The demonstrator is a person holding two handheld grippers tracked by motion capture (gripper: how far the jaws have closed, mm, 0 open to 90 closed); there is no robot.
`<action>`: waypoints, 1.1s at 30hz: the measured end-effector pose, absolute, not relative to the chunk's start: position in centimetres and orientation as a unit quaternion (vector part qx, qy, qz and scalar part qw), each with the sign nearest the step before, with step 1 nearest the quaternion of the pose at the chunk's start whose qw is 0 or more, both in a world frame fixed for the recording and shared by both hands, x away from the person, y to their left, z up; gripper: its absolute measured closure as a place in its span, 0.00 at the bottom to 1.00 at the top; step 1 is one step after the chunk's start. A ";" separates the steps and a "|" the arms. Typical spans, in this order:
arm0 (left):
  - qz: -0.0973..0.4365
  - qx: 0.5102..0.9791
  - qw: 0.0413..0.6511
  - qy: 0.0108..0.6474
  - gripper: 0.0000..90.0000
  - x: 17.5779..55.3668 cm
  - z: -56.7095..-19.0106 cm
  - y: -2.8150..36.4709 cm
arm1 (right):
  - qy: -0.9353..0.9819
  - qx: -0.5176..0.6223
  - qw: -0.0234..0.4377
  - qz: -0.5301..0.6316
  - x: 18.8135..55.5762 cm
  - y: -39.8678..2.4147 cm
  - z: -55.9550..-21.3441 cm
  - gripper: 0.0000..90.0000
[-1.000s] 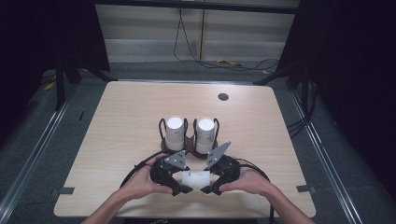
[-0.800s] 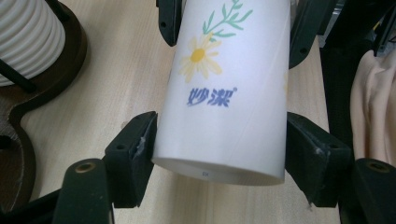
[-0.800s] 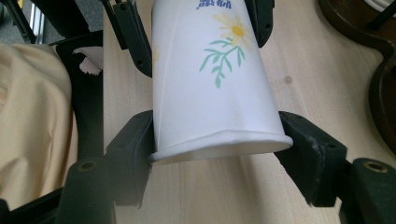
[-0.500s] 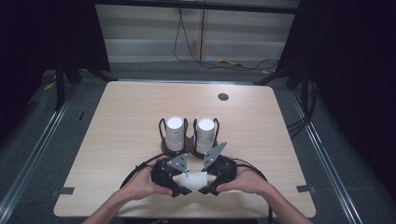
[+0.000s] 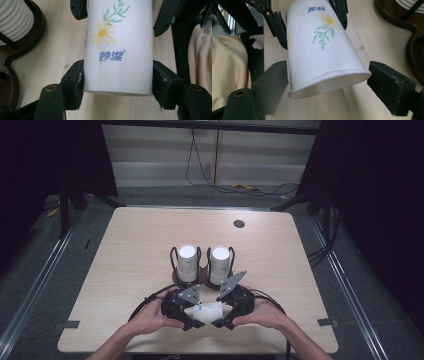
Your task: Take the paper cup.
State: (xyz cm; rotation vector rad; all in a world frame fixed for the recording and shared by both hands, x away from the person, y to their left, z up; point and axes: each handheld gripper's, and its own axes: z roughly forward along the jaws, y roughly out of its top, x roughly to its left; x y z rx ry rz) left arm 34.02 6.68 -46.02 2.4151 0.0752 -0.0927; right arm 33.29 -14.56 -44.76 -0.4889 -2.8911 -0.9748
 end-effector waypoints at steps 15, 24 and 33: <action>-0.052 0.916 0.394 0.043 0.39 34.0 -46.1 7.1 | -0.904 -0.194 0.022 -0.381 32.8 -16.2 -44.3 0.16; -0.054 0.907 0.414 0.055 0.39 33.9 -45.8 7.5 | -0.877 -0.212 0.009 -0.430 32.3 -17.2 -44.3 0.16; -0.070 0.887 0.451 0.073 0.39 33.7 -46.1 8.1 | -0.845 -0.224 -0.001 -0.485 32.0 -18.1 -43.8 0.16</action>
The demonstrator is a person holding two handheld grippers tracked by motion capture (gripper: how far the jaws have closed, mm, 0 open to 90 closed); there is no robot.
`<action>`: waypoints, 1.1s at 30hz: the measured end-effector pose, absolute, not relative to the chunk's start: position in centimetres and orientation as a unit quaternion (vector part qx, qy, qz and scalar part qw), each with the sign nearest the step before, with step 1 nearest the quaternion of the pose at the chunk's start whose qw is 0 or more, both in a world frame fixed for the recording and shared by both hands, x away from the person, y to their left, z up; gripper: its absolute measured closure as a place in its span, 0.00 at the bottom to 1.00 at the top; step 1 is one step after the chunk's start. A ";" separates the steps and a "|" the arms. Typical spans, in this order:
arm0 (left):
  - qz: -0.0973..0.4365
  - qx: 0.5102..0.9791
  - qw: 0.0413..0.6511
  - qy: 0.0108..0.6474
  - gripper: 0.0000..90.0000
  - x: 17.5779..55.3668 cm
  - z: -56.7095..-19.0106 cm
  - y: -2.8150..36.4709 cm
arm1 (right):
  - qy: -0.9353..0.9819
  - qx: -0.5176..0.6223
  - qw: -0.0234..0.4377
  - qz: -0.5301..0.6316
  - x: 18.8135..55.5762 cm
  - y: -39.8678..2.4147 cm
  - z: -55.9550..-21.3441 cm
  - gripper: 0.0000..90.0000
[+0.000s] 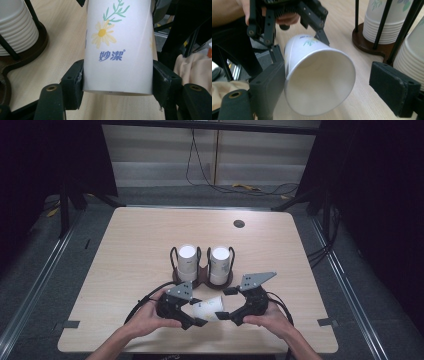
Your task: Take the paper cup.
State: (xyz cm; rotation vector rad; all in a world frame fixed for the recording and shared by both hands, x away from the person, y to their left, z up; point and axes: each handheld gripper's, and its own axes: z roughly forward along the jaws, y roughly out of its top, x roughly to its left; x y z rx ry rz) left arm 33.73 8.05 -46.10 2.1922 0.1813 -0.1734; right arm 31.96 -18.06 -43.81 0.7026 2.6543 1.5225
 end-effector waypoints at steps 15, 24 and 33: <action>-0.067 0.853 0.508 0.102 0.39 33.7 -46.0 9.1 | 0.811 0.249 0.006 0.529 31.4 -18.9 -44.1 0.15; -0.058 0.842 0.524 0.111 0.39 33.7 -46.0 9.2 | 0.782 0.270 0.002 0.562 31.5 -19.2 -44.3 0.15; -0.057 0.837 0.531 0.116 0.39 33.7 -46.1 9.0 | 0.755 0.282 -0.006 0.591 31.5 -18.9 -44.4 0.16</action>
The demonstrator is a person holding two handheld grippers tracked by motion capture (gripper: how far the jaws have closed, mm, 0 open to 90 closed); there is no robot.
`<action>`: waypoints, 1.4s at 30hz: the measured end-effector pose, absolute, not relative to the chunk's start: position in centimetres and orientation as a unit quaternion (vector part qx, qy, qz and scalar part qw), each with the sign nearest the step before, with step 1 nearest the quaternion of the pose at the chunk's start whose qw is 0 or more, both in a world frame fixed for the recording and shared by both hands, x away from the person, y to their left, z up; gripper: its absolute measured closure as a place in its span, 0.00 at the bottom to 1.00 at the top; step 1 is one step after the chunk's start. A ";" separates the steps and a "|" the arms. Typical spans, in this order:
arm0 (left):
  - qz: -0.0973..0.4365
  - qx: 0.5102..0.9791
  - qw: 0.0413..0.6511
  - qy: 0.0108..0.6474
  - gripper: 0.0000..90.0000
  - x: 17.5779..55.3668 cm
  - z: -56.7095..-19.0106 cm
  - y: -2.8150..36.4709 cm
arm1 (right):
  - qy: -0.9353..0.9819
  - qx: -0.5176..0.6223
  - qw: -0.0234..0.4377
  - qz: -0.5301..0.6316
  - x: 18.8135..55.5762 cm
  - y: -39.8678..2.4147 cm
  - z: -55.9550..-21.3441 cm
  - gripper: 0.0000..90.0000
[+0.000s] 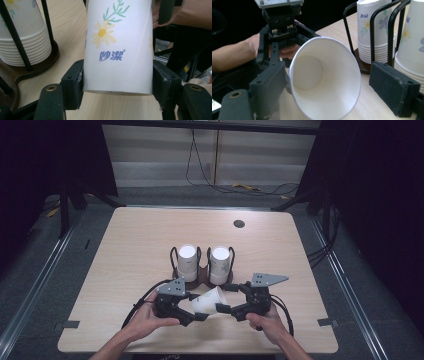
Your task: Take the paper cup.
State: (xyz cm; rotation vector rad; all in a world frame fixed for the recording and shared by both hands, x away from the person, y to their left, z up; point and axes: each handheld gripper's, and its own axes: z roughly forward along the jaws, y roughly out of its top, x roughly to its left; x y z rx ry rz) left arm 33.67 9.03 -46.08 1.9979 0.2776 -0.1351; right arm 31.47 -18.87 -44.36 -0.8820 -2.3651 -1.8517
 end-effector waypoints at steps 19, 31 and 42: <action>-0.054 0.833 0.539 0.118 0.39 33.6 -45.9 8.8 | -0.733 -0.288 0.020 -0.616 31.8 -18.3 -44.7 0.16; -0.054 0.831 0.542 0.113 0.39 33.6 -45.8 8.5 | -0.741 -0.284 0.045 -0.607 32.1 -17.7 -45.5 0.18; -0.065 0.827 0.547 0.115 0.39 33.8 -46.1 8.4 | -0.726 -0.293 0.075 -0.618 32.4 -17.7 -46.1 0.23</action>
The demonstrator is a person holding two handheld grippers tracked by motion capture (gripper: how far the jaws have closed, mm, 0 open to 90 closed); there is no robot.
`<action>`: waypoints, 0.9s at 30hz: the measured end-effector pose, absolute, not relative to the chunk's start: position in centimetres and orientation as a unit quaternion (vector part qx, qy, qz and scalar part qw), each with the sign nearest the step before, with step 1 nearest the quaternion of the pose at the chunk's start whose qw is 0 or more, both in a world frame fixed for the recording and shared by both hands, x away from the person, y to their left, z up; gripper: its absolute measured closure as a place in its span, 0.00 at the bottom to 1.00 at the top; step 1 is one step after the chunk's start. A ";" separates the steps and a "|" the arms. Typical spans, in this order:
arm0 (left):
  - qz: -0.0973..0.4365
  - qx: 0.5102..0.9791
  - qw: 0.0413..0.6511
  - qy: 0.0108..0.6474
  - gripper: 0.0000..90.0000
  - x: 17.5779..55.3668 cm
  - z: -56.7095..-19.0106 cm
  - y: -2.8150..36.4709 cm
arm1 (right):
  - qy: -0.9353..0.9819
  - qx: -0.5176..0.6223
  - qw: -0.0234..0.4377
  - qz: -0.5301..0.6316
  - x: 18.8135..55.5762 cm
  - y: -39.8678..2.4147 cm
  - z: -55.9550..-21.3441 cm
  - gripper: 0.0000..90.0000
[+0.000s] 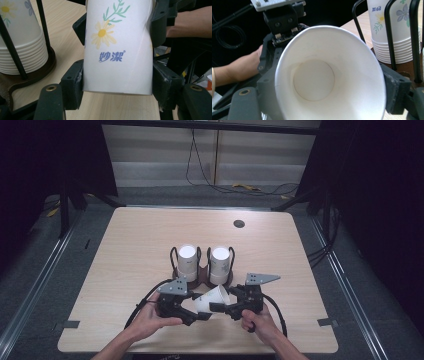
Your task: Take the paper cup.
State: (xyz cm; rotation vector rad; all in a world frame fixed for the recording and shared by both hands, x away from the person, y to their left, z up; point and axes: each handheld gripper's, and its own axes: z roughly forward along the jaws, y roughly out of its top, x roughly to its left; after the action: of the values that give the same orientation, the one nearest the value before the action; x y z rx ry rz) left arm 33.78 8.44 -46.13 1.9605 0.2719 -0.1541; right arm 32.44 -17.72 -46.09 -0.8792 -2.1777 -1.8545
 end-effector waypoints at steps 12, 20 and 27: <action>-0.079 0.827 0.541 0.132 0.30 34.2 -46.7 8.6 | -0.722 -0.294 0.077 -0.621 32.6 -17.8 -46.2 0.28; -0.073 0.830 0.536 0.134 0.20 34.2 -46.9 8.8 | -0.719 -0.298 0.067 -0.624 32.6 -18.1 -45.8 0.28; -0.056 0.845 0.514 0.137 0.18 34.2 -47.0 9.1 | -0.719 -0.316 0.030 -0.618 32.5 -19.2 -45.1 0.28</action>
State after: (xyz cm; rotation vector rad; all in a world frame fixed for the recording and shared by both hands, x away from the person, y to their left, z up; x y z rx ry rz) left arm 34.19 9.14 -47.00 2.0313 0.3295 -0.1344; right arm 32.50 -19.18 -45.13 -0.9728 -2.2181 -1.9050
